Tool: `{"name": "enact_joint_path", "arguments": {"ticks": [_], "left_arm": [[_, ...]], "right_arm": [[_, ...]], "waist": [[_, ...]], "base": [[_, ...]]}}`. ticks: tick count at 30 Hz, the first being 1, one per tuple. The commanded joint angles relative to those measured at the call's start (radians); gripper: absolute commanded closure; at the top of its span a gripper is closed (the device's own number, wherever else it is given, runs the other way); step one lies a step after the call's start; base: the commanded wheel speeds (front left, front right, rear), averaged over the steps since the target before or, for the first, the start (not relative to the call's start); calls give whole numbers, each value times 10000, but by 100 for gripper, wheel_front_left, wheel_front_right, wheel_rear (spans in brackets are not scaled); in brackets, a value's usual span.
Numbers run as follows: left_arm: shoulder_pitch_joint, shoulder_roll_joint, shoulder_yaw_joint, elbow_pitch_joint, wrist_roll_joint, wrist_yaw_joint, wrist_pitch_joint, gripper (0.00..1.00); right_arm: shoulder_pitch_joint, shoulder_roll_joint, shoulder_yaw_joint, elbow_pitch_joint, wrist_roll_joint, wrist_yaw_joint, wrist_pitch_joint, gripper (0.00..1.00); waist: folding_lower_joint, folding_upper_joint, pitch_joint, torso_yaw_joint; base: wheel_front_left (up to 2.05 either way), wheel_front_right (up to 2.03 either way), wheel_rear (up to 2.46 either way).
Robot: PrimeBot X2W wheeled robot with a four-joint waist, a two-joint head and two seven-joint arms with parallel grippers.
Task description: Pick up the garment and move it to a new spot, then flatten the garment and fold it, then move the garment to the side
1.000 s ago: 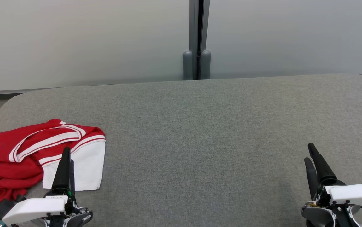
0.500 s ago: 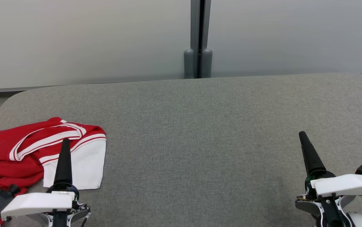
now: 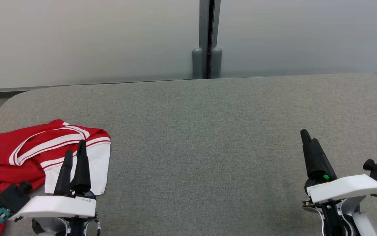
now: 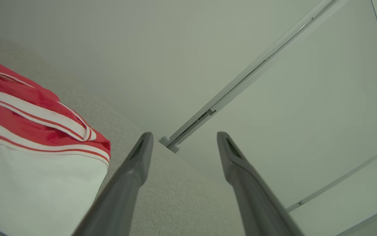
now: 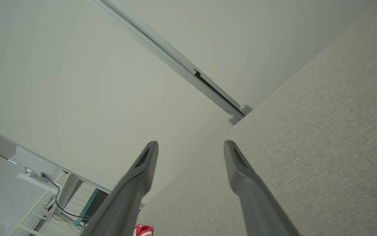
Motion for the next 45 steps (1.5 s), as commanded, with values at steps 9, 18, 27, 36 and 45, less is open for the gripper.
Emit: {"name": "enact_joint_path", "arguments": {"ticks": [9,18,27,36,45], "left_arm": [[-241,93,-294,-209,2514,439,-334,0],[-286,126,-516,-16,3884,655,-586,0],[-358,149,-620,50,4825,748,-817,0],[-372,167,-670,81,5588,815,-1015,0],[-361,168,-691,90,6302,830,-1216,0]], "right_arm": [[-348,-124,99,-70,-2614,49,-353,0],[-399,-49,291,161,-4288,53,-604,0],[-487,-7,403,386,-5317,55,-848,0],[-574,12,485,479,-6125,53,-1036,0],[-641,23,583,516,-6827,56,-1243,0]], "waist": [[0,0,56,13],[0,0,87,26],[0,0,108,38],[0,0,111,61],[0,0,135,80]], "base": [[0,0,0],[0,0,0],[0,0,0],[0,0,0],[0,0,0]]}}
